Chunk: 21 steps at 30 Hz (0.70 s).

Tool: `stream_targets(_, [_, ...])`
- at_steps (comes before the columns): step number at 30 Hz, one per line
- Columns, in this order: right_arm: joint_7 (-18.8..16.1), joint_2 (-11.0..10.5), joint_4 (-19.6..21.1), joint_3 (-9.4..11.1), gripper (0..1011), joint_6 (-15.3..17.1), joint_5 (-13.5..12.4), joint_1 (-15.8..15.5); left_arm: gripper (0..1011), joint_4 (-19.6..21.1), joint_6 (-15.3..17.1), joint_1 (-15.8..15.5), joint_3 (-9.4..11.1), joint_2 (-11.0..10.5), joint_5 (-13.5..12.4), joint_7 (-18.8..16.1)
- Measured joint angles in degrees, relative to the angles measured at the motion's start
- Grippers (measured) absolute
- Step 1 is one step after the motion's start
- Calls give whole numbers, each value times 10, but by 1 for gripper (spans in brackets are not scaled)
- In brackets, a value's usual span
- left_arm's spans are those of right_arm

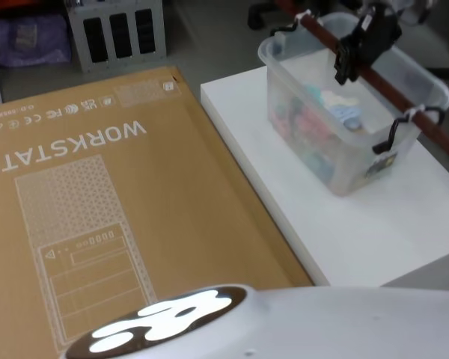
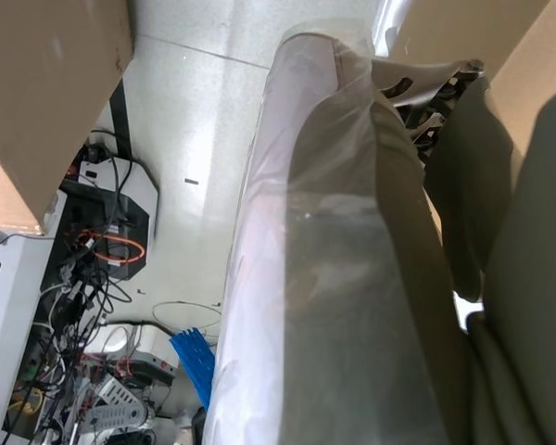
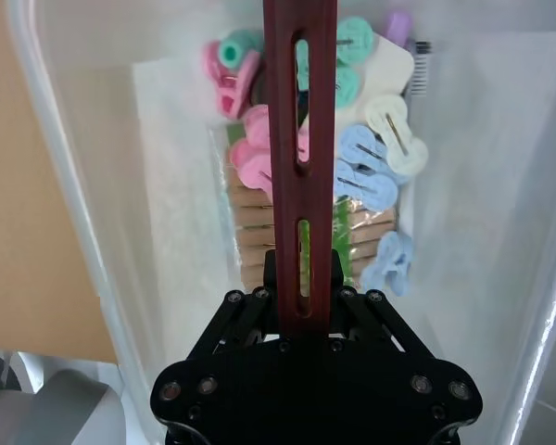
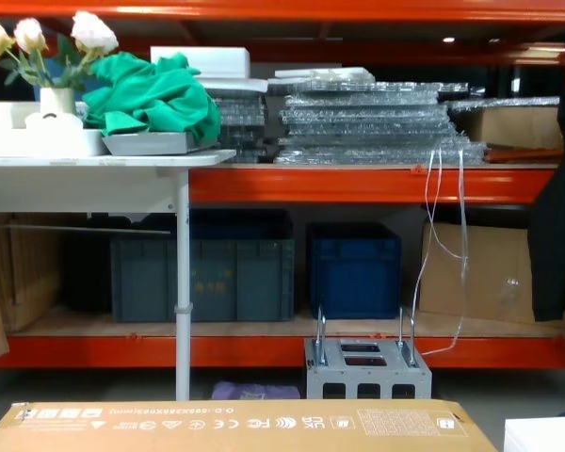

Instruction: Use one hand to grasp the basket and place it at the designated location.

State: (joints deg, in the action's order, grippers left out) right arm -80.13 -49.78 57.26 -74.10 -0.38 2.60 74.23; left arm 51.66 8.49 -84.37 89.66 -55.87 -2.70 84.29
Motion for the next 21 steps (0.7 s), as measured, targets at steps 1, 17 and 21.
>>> stream_targets(1, [0,1,-4,0,226,-2,-1,-3,0,0,0,0,0,0,0,0])
stream_targets(17, [-1,18,-43,11,221,-13,-5,-26,0,0,0,0,0,0,0,0])
stream_targets(21, [-1,17,-42,11,258,-13,-5,-26,0,0,0,0,0,0,0,0])
